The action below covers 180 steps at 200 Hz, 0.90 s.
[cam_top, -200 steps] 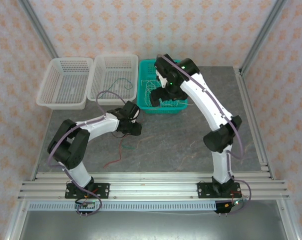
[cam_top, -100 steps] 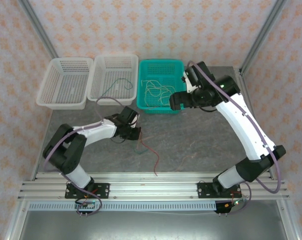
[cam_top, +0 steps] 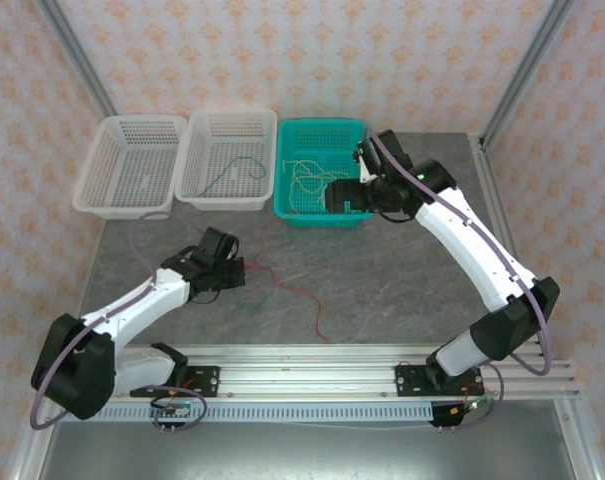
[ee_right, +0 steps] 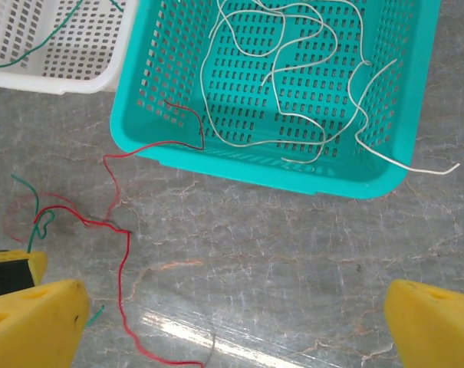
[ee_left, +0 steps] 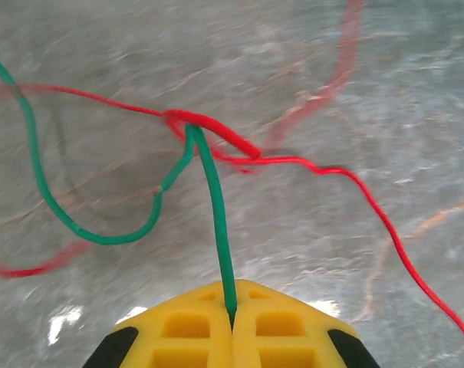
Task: Untangle the cables
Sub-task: Place the cables at the middle-left of the table, then move the cables to the center of the table.
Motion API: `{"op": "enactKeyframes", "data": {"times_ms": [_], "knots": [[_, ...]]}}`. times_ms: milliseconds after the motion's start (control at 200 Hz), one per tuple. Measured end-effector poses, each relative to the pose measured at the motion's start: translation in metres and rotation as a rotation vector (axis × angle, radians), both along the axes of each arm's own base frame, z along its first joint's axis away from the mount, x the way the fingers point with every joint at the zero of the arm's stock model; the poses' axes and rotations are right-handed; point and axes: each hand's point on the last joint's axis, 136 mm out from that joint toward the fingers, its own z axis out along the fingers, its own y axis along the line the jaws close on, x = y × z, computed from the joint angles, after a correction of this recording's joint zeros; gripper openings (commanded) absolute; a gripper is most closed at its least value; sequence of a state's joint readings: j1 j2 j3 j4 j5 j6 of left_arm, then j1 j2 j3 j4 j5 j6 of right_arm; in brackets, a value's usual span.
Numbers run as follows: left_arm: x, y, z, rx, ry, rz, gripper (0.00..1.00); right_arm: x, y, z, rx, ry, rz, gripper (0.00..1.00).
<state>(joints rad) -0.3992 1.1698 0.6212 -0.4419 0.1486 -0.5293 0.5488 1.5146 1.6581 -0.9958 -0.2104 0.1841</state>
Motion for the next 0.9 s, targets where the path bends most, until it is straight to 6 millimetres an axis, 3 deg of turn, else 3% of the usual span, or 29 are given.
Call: {"op": "enactKeyframes", "data": {"times_ms": [240,285,330,405,465,505,570,616,711,786,901], "knots": [[-0.002,0.051,0.01,0.02,-0.041,0.253,0.0,0.001,0.005,-0.007,0.034,0.018,-0.013,0.99],[-0.002,0.059,0.01,0.021,-0.047,0.285,0.08,0.001,0.009,-0.011,0.05,0.029,-0.012,0.99],[-0.001,0.062,0.011,0.013,-0.055,0.295,0.09,0.0,0.012,-0.015,0.062,0.042,-0.008,0.99],[0.001,0.057,0.017,-0.026,-0.08,0.285,0.09,-0.001,0.019,-0.022,0.078,0.068,-0.004,0.99],[0.006,0.052,0.028,-0.062,-0.123,0.273,0.16,-0.001,0.027,-0.027,0.092,0.084,0.001,0.99],[0.008,0.049,0.036,-0.085,-0.154,0.262,0.27,-0.002,0.033,-0.029,0.106,0.09,0.005,0.99],[0.015,0.045,0.053,-0.119,-0.207,0.252,0.55,-0.004,0.042,-0.032,0.133,0.097,0.013,0.99],[0.02,0.041,0.065,-0.142,-0.239,0.237,0.65,-0.005,0.05,-0.035,0.152,0.098,0.017,0.99],[0.033,0.03,0.084,-0.168,-0.288,0.178,0.7,-0.012,0.068,-0.045,0.191,0.11,0.035,0.99],[0.041,0.019,0.088,-0.159,-0.29,0.109,0.7,-0.018,0.08,-0.053,0.221,0.131,0.044,0.99],[0.045,-0.023,0.082,-0.121,-0.277,-0.089,0.71,-0.018,0.086,-0.058,0.25,0.134,0.032,0.99]]}}
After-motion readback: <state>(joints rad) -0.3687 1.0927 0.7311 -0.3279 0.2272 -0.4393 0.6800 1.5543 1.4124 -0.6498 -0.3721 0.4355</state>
